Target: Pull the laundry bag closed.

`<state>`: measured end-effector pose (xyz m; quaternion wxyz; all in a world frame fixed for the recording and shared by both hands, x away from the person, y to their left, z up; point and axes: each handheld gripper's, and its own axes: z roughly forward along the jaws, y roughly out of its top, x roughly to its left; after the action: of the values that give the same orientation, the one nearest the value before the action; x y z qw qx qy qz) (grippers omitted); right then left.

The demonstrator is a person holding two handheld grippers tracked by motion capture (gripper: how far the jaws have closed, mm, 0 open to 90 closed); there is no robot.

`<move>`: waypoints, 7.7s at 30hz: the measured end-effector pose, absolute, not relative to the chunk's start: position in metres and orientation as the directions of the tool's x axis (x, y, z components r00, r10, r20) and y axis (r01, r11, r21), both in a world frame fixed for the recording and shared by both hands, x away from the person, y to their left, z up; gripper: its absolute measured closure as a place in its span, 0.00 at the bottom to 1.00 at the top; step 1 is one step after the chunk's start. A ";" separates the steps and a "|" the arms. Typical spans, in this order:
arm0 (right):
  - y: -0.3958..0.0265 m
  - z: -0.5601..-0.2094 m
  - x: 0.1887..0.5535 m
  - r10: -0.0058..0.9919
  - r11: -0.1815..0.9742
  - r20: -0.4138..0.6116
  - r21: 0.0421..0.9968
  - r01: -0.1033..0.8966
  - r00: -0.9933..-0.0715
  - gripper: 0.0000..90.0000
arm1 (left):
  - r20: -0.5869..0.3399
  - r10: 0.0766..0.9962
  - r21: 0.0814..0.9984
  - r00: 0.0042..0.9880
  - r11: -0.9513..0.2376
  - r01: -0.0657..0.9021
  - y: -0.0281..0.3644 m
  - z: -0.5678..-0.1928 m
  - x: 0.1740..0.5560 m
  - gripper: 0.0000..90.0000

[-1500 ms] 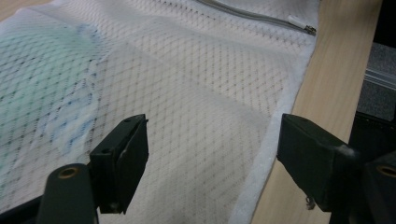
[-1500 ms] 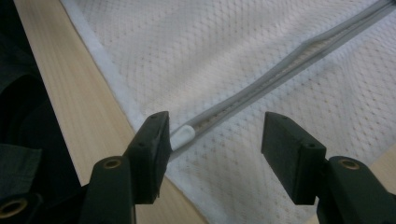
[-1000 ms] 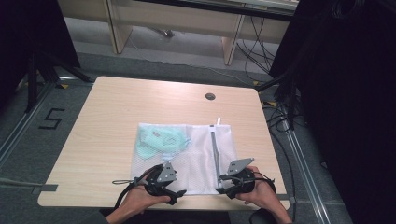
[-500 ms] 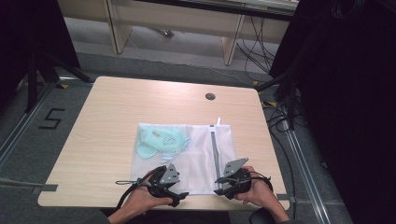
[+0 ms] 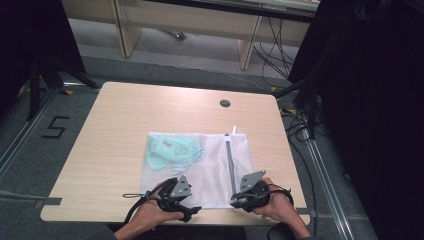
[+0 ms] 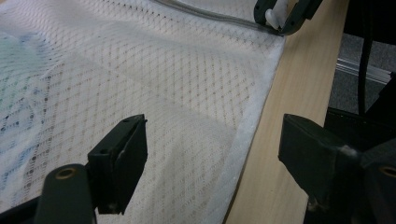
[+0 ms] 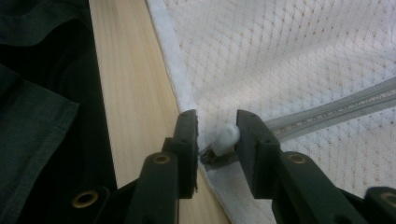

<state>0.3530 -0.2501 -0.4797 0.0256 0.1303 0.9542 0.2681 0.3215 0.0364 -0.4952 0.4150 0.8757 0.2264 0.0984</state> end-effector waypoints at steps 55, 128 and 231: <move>-0.260 -0.462 0.356 0.463 0.677 0.093 0.605 0.419 -0.882 0.96 | -0.011 0.387 0.806 0.922 -0.542 0.237 -0.047 -0.510 0.329 0.52; -0.256 -0.471 0.365 0.425 0.656 0.189 0.610 0.445 -0.885 0.97 | 0.149 0.293 0.766 0.944 -0.638 0.077 -0.065 -0.512 0.324 0.92; -0.242 -0.482 0.420 0.436 0.705 0.136 0.562 0.432 -0.889 0.97 | 0.101 0.256 0.769 0.962 -0.633 0.088 -0.053 -0.505 0.322 0.98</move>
<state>0.4200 -0.2424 -0.4823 0.0035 0.2352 0.9233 0.3037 0.3222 -0.0534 -0.5050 0.4176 0.8980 0.0956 0.1004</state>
